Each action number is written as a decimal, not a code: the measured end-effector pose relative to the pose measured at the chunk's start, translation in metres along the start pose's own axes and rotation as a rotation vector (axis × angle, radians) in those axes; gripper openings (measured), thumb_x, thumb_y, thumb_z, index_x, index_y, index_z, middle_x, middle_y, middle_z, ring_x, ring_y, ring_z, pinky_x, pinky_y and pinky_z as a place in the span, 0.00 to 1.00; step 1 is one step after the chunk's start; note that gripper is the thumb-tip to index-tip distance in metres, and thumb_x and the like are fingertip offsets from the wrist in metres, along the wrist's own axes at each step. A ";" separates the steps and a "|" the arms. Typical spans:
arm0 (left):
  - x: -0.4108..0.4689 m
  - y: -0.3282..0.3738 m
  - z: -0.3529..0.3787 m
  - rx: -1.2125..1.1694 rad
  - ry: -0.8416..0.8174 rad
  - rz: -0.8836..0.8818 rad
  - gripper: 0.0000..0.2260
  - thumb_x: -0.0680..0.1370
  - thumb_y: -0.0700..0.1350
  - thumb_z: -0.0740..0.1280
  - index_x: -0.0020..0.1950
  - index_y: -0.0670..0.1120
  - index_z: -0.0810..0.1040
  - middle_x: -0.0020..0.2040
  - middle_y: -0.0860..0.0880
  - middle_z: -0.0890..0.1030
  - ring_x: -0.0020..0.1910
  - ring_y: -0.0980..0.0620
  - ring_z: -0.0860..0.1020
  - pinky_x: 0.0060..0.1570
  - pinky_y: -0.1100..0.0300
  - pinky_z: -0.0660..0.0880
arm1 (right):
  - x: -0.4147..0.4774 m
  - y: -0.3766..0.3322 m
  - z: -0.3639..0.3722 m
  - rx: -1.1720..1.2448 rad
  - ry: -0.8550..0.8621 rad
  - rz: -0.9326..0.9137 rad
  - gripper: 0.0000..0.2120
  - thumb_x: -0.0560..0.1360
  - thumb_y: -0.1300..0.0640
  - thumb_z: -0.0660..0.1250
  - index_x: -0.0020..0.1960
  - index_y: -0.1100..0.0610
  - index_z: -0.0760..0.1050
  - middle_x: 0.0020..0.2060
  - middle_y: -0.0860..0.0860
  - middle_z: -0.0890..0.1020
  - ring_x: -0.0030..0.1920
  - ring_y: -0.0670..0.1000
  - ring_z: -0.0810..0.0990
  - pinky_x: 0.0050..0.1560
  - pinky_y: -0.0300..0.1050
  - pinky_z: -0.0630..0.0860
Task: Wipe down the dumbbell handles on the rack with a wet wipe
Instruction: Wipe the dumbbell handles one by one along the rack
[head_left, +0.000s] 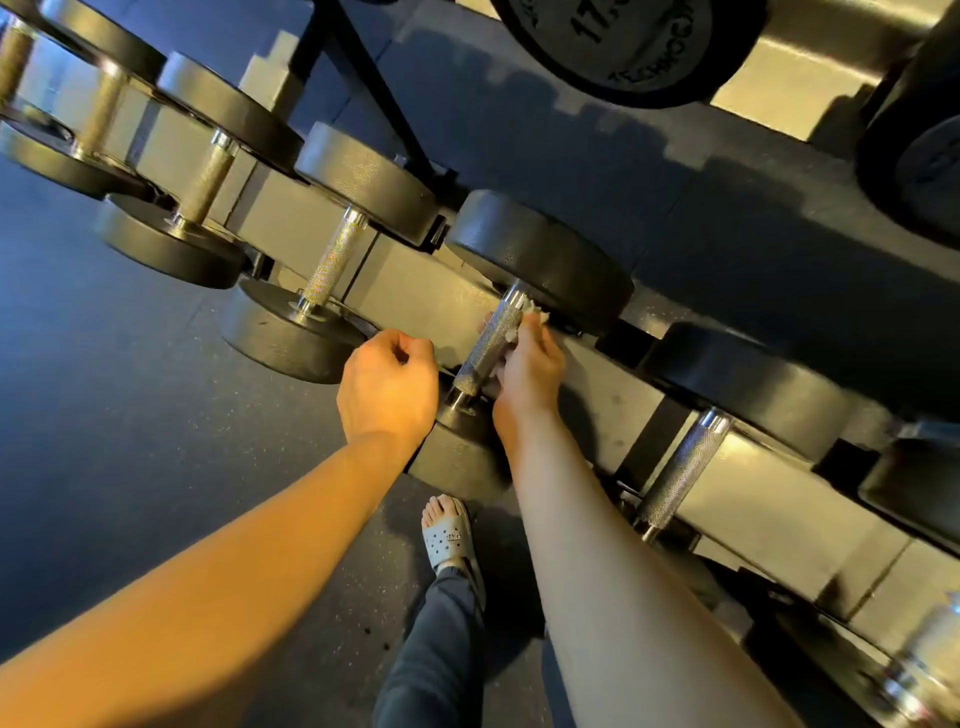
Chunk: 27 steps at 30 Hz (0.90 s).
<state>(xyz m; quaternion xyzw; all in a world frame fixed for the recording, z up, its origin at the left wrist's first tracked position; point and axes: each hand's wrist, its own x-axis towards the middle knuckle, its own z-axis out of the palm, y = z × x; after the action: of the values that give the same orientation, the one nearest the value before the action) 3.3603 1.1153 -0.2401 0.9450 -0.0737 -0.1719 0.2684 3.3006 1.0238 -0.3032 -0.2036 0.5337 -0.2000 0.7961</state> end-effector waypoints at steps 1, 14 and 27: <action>-0.001 0.000 0.000 -0.013 0.025 0.003 0.12 0.80 0.47 0.61 0.37 0.48 0.76 0.32 0.48 0.75 0.33 0.49 0.73 0.34 0.55 0.70 | -0.006 0.005 -0.001 -0.150 0.080 -0.149 0.15 0.85 0.53 0.59 0.58 0.62 0.80 0.45 0.53 0.84 0.44 0.39 0.83 0.42 0.34 0.77; 0.000 -0.006 0.001 0.020 0.043 0.049 0.13 0.78 0.47 0.59 0.34 0.48 0.71 0.31 0.49 0.72 0.35 0.47 0.72 0.35 0.54 0.66 | 0.008 -0.022 0.005 -0.156 -0.091 0.334 0.14 0.86 0.55 0.52 0.58 0.58 0.75 0.46 0.58 0.85 0.51 0.56 0.84 0.65 0.56 0.76; 0.004 -0.011 0.003 0.054 0.025 0.071 0.13 0.77 0.50 0.57 0.33 0.50 0.69 0.32 0.48 0.72 0.37 0.46 0.73 0.37 0.52 0.68 | -0.021 0.002 -0.005 -0.388 0.125 -0.348 0.13 0.78 0.54 0.72 0.48 0.65 0.79 0.39 0.57 0.84 0.37 0.50 0.82 0.36 0.37 0.76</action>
<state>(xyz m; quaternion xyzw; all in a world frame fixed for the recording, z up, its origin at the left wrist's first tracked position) 3.3630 1.1217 -0.2496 0.9508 -0.1086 -0.1485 0.2494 3.2884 1.0360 -0.2897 -0.4283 0.5674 -0.2399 0.6612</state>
